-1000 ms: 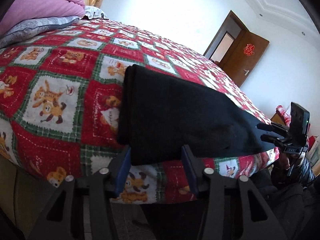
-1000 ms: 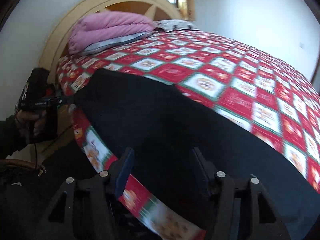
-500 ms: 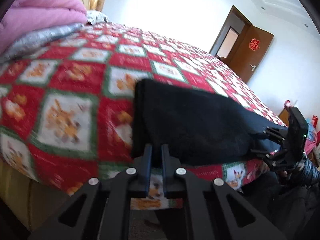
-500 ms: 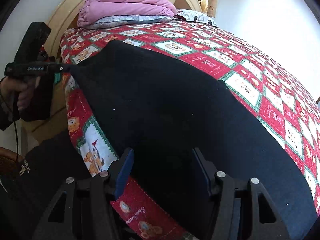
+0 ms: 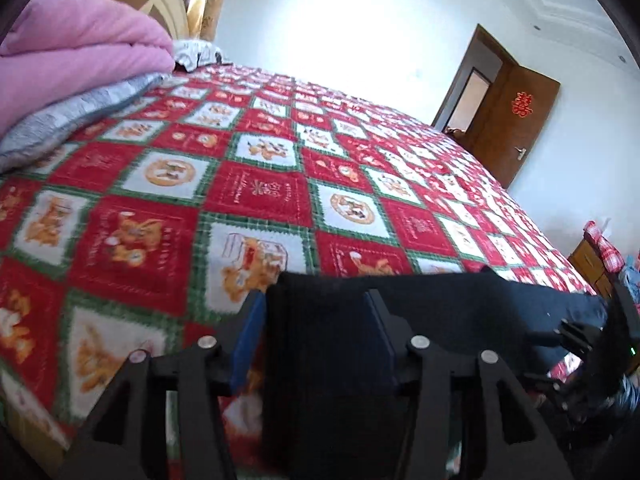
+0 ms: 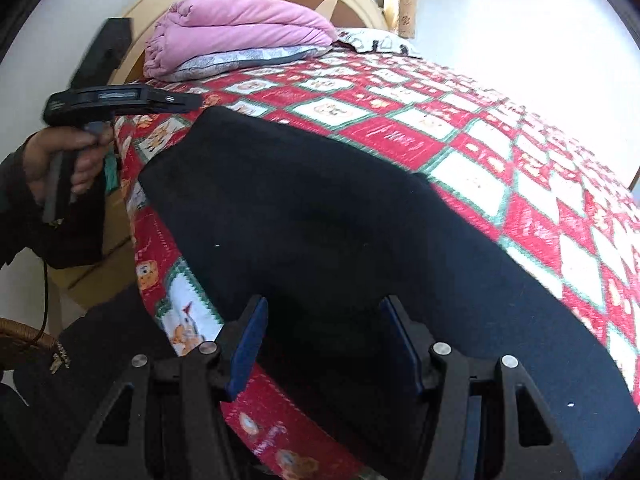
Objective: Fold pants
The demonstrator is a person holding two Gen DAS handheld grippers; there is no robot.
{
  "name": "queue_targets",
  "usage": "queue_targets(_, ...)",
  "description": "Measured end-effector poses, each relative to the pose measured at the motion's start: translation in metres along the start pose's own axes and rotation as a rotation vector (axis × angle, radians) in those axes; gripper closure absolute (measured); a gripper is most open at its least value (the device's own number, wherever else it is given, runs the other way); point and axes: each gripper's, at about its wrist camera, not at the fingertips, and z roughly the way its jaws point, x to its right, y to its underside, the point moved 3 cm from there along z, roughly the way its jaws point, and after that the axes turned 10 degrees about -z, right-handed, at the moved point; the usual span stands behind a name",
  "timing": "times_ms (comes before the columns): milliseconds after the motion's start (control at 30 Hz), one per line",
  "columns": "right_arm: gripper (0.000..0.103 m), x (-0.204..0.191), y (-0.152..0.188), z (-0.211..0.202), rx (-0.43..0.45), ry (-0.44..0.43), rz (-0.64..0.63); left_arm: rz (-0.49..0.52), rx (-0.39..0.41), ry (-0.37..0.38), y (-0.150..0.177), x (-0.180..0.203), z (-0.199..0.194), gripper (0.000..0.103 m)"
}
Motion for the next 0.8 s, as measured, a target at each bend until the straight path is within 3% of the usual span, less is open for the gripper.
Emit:
queue_targets(133, 0.043, 0.007, 0.003, -0.005, 0.003, 0.033, -0.002, -0.031, -0.049, -0.029, -0.002, -0.004, 0.018, 0.069)
queue_targets(167, 0.043, 0.007, 0.004, -0.005, 0.006, 0.035, -0.004, -0.023, -0.047, -0.037, -0.003, -0.004, 0.019, 0.085)
queue_targets(200, 0.043, 0.006, 0.003, -0.005, 0.009, 0.032, -0.008, -0.019, -0.05, -0.04, -0.005, -0.005, 0.018, 0.091)
queue_targets(400, 0.043, -0.021, -0.005, -0.003, 0.047, -0.033, -0.083, 0.011, -0.054, -0.072, -0.014, 0.0, 0.019, 0.094)
queue_targets(567, 0.043, -0.044, -0.013, 0.008, 0.036, -0.017, -0.167, -0.05, -0.042, -0.065, -0.019, -0.008, 0.028, 0.094)
queue_targets(600, 0.05, -0.046, -0.012, 0.012, 0.023, -0.007, -0.18, -0.059, -0.041, -0.062, -0.019, -0.009, 0.029, 0.094)
queue_targets(633, 0.07, -0.048, -0.01, 0.016, 0.013, 0.017, -0.191, -0.069, -0.04, -0.054, -0.019, -0.011, 0.029, 0.094)
queue_targets(700, 0.08, -0.046, -0.007, 0.019, 0.005, 0.025, -0.181, -0.084, -0.037, -0.041, -0.019, -0.014, 0.025, 0.094)
queue_targets(733, 0.091, -0.044, -0.009, 0.017, 0.013, 0.006, -0.165, -0.083, -0.035, -0.041, -0.019, -0.014, 0.024, 0.094)
queue_targets(800, 0.092, -0.043, -0.011, 0.011, 0.024, -0.024, -0.144, -0.082, -0.033, -0.04, -0.018, -0.016, 0.024, 0.093)
